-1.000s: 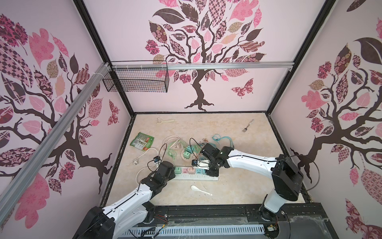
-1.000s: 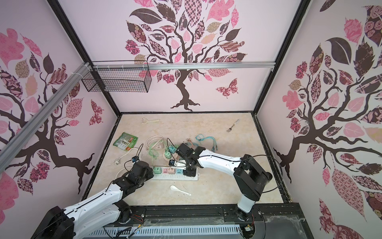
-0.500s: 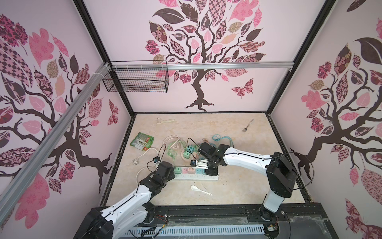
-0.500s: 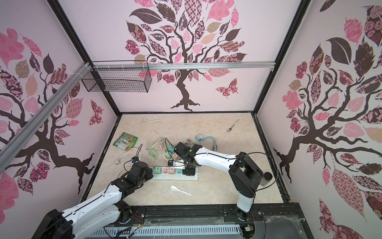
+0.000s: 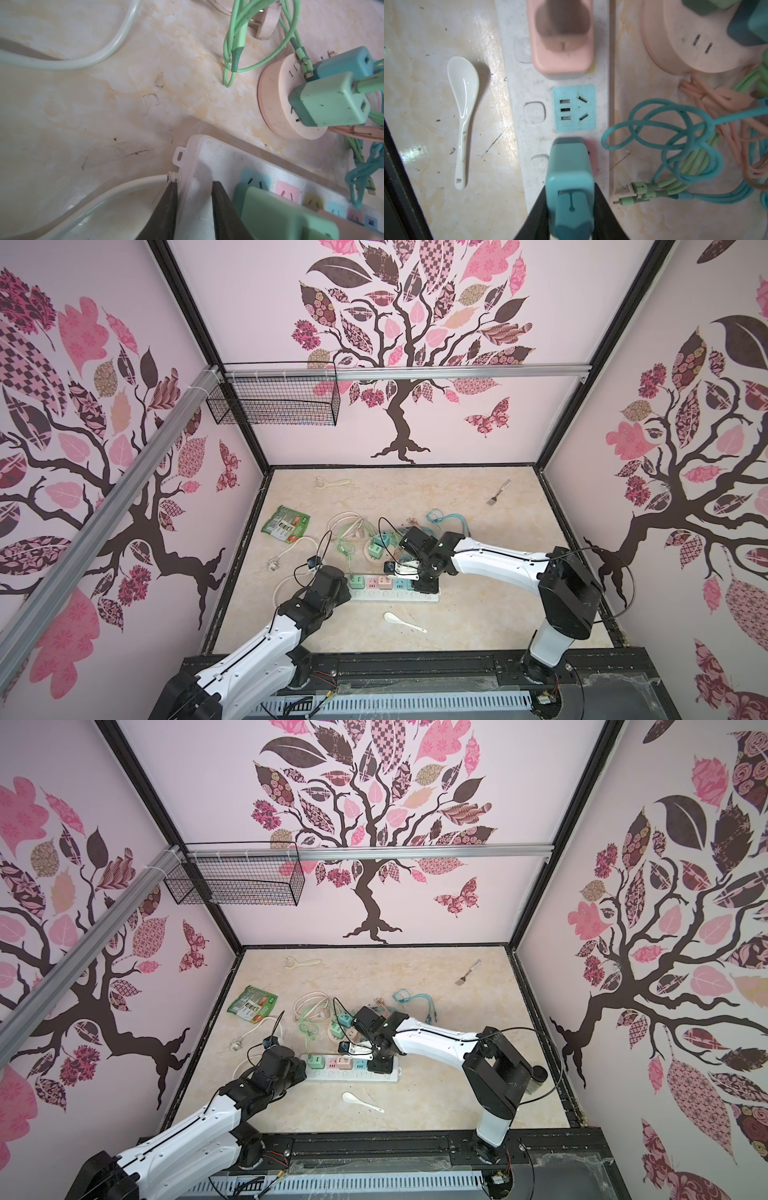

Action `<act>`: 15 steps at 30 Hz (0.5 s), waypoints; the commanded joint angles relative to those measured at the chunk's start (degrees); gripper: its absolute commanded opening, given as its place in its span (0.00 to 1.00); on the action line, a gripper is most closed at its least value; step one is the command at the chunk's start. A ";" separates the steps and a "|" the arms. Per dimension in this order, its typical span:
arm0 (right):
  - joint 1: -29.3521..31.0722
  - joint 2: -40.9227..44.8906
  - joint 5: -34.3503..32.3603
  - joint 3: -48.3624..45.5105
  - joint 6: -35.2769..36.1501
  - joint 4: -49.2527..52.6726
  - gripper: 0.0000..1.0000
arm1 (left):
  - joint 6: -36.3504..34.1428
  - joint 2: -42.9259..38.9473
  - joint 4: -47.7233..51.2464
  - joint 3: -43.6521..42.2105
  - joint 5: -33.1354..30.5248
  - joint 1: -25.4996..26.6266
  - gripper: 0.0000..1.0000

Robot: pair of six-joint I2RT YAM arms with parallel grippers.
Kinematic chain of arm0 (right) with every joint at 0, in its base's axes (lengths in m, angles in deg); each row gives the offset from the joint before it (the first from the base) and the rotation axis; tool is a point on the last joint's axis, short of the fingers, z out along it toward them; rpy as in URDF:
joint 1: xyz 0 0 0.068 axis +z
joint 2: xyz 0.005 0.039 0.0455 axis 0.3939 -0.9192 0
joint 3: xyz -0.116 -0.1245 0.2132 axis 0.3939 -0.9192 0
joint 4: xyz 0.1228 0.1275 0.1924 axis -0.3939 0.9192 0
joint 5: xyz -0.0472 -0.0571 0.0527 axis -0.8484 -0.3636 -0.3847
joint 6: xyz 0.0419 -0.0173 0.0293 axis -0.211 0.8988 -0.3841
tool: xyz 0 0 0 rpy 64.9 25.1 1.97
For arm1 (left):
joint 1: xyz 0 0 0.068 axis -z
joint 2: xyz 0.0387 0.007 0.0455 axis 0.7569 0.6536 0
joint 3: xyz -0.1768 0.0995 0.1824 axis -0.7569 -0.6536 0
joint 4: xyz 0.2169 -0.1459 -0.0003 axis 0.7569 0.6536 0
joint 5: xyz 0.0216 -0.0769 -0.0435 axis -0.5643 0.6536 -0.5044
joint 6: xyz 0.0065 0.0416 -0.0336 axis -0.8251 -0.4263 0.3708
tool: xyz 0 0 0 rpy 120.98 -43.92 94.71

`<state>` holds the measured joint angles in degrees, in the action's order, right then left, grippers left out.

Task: Insert the plug
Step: 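Lower and press the teal charger into the outlet with the right gripper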

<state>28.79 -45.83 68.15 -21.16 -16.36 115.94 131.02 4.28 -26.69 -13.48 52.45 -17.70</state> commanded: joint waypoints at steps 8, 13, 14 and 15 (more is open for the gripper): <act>0.32 -2.45 0.73 -3.01 -4.40 -1.89 0.37 | -0.96 -6.96 9.11 4.07 1.29 -0.13 0.49; 0.33 1.28 2.26 -1.97 -4.97 -1.94 0.44 | -1.60 -7.58 11.15 6.12 1.29 -0.25 0.50; 0.33 2.09 2.43 -1.73 -5.00 -1.71 0.46 | -1.80 -7.62 11.51 6.42 1.35 -0.23 0.50; 0.35 2.76 2.44 -1.60 -5.11 -1.44 0.48 | -1.90 -7.56 11.69 6.77 1.35 -0.23 0.51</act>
<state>28.75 -45.65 70.03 -22.93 -20.49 112.29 130.39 -2.91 -17.07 -9.17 53.72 -17.70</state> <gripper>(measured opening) 0.472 0.504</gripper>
